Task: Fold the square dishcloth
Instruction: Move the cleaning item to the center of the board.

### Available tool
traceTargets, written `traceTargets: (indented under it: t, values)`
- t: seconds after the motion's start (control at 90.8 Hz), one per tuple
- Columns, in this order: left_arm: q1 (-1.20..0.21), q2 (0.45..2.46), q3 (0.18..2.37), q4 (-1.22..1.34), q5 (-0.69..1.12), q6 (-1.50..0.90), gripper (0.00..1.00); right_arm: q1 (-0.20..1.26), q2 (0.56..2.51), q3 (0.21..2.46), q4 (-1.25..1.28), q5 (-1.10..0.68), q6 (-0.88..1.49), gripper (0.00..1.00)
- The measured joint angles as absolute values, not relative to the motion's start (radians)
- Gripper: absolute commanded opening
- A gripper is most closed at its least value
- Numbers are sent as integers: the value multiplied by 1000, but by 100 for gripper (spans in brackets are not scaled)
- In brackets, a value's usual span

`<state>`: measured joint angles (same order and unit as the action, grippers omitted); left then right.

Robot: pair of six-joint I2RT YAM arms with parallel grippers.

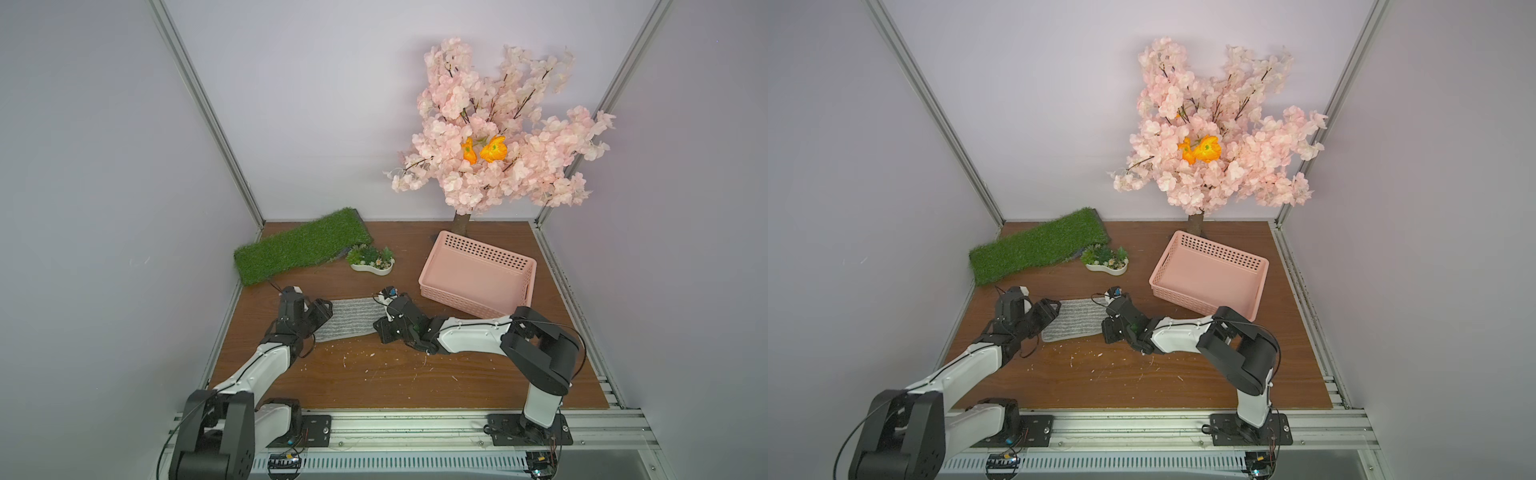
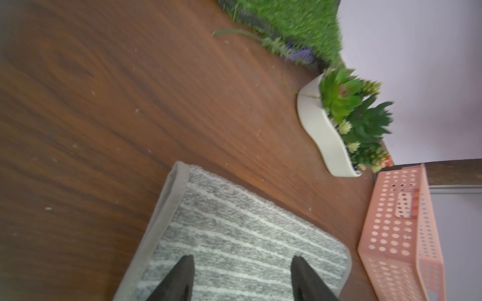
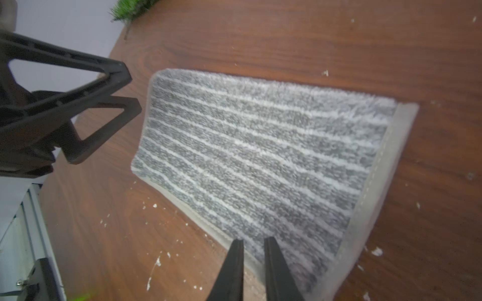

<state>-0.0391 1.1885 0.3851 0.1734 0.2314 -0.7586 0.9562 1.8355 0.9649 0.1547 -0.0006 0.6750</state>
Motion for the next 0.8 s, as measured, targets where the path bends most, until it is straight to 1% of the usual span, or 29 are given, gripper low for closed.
traceTargets:
  t: [0.187,0.407,0.594,0.804]
  values:
    - [-39,1330,387,260,261,-757,57,953,1861,930,162,5,709,15]
    - [-45,1381,400,330,302,-757,57,949,1835,851,246,18,737,15]
    - [-134,1386,397,355,302,-771,57,947,1750,744,259,41,761,15]
    - [-247,1363,360,395,293,-831,57,945,1579,591,192,84,802,20]
